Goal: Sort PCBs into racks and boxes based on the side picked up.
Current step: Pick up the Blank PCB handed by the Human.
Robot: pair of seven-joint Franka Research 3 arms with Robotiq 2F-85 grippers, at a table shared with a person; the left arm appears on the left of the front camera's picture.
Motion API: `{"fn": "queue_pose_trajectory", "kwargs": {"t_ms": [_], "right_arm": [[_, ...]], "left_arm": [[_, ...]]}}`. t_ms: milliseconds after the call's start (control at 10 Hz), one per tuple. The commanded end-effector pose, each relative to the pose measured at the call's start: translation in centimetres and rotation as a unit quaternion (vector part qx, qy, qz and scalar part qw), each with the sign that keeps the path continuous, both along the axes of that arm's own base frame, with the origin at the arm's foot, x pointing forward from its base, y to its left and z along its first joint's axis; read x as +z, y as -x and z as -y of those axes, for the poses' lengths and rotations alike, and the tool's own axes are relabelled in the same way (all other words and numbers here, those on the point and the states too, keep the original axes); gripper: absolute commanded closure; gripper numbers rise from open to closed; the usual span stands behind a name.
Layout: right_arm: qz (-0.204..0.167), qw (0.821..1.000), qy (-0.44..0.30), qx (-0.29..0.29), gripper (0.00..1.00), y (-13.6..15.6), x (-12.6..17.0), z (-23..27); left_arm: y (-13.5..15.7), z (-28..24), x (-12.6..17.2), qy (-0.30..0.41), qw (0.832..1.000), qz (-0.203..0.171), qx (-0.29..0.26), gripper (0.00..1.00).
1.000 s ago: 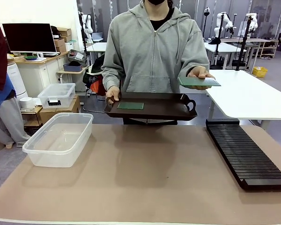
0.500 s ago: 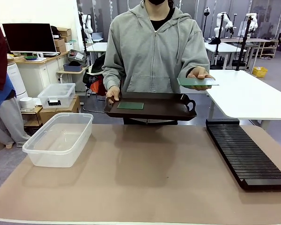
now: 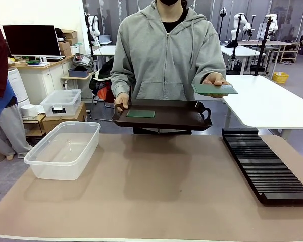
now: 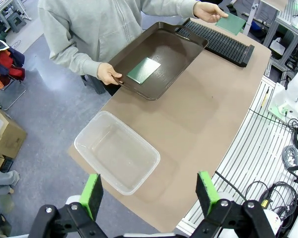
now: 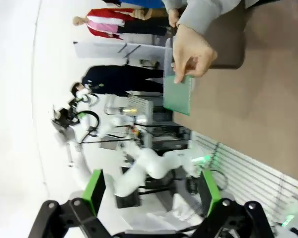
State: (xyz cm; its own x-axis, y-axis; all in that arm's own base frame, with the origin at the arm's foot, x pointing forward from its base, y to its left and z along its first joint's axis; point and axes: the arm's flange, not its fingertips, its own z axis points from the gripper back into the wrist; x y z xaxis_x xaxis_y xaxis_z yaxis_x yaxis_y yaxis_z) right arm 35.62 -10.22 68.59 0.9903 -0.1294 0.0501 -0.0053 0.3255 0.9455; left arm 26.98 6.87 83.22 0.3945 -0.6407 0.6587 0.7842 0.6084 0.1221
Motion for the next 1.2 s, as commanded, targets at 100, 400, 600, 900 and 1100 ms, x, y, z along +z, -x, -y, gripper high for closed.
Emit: {"fn": "queue_pose_trajectory", "kwargs": {"t_ms": [100, 400, 600, 900, 1100], "right_arm": [[-0.039, 0.996, -0.06, -0.051, 0.0, -0.8, -4.7, -3.8], [-0.016, 0.998, -0.063, -0.023, 0.0, -2.0, -8.3, -6.0], [0.004, 0.997, -0.077, -0.022, 0.0, -3.1, -10.6, -7.5], [0.034, 0.995, -0.093, 0.022, 0.0, -5.2, -12.5, -8.1], [0.047, 0.994, -0.076, 0.055, 0.0, -6.2, -12.0, -7.9]], "left_arm": [[0.0, 0.0, 0.0, 0.002, 1.0, -0.001, 0.002, 0.0], [0.0, 0.0, 0.0, 0.002, 1.0, -0.001, 0.002, 0.0], [0.0, 0.0, 0.0, 0.002, 1.0, -0.001, 0.002, 0.0], [0.0, 0.0, 0.0, 0.002, 1.0, -0.001, 0.002, 0.0], [0.0, 0.0, 0.0, 0.002, 1.0, -0.001, 0.002, 0.0]]}}
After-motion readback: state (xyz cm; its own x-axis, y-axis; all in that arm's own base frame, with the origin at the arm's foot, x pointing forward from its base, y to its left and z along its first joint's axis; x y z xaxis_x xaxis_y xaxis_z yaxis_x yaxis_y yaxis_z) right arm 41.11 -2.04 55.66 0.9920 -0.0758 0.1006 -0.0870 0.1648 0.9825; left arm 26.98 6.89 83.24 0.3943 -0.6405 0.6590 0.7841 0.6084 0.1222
